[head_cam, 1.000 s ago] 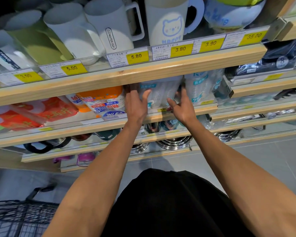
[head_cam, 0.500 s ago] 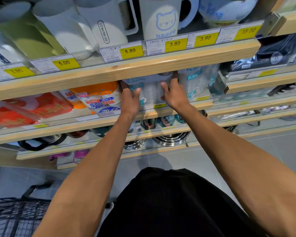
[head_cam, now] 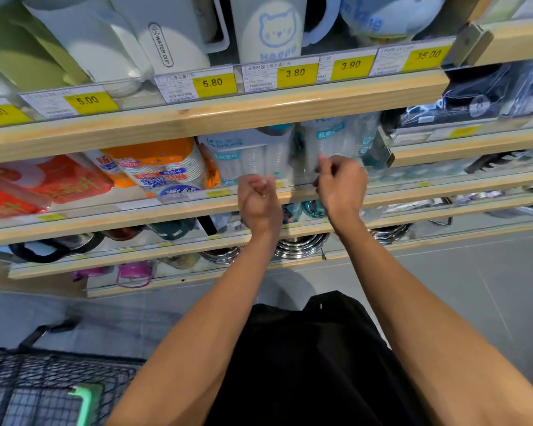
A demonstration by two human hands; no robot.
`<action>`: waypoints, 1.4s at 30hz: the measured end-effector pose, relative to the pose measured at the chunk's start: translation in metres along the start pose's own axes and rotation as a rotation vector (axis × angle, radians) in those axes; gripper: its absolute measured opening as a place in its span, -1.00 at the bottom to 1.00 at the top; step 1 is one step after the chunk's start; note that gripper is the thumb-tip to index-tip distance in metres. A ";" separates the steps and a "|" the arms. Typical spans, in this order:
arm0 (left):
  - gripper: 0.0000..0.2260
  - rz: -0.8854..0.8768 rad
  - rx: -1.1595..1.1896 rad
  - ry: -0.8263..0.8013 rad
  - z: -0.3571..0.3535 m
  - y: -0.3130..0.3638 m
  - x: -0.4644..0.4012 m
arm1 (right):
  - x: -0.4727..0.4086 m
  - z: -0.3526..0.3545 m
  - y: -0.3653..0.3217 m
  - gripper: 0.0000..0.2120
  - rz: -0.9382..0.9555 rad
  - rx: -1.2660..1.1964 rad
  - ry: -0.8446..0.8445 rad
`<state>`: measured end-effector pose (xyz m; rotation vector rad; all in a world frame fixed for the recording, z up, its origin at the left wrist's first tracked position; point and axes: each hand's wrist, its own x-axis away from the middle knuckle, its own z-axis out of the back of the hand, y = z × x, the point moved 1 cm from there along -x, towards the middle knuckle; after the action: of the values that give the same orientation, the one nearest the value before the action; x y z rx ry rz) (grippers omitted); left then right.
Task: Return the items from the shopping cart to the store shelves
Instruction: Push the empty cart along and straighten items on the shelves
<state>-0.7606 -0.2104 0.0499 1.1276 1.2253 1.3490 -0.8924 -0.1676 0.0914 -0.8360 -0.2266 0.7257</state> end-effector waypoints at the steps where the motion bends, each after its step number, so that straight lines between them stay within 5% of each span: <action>1: -0.89 -0.020 0.010 -0.072 -0.011 0.002 0.006 | -0.003 0.013 0.007 -0.65 -0.027 -0.031 0.082; 4: -0.78 -0.124 -0.115 -0.190 -0.044 0.012 0.018 | -0.026 0.048 0.029 -0.84 -0.101 -0.083 0.166; 8: -0.42 -0.171 -0.362 -0.214 -0.083 0.024 0.021 | -0.055 0.072 0.042 -0.64 -0.032 0.022 -0.086; 14: -0.51 0.005 -0.565 -0.132 -0.105 0.038 0.003 | -0.078 0.096 0.050 -0.69 0.059 0.130 -0.312; 18: -0.56 -0.029 -0.632 -0.178 -0.091 0.042 -0.009 | -0.092 0.102 0.050 -0.63 0.160 0.154 -0.382; 21: -0.52 -0.043 -0.781 -0.114 -0.094 0.049 -0.004 | -0.100 0.095 0.049 -0.54 0.196 0.042 -0.521; 25: -0.53 0.010 -0.872 0.011 -0.098 0.049 0.011 | -0.121 0.071 0.065 -0.25 0.012 -0.291 -0.640; 30: -0.53 -0.069 -0.662 0.147 -0.090 0.051 0.028 | -0.117 0.080 0.044 -0.45 -0.003 -0.313 -0.601; 32: -0.57 -0.115 -0.603 0.133 -0.093 0.058 0.029 | -0.115 0.080 0.040 -0.36 0.068 -0.195 -0.554; 37: -0.64 -0.076 -0.708 0.010 -0.108 0.060 0.008 | -0.105 0.085 0.048 -0.59 0.158 0.016 -0.348; 42: -0.60 0.003 -0.784 -0.066 -0.099 0.043 0.005 | -0.105 0.065 0.054 -0.53 0.112 0.049 -0.496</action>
<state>-0.8624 -0.2179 0.0862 0.6000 0.5408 1.5726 -1.0269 -0.1747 0.1044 -0.6143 -0.6070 1.0348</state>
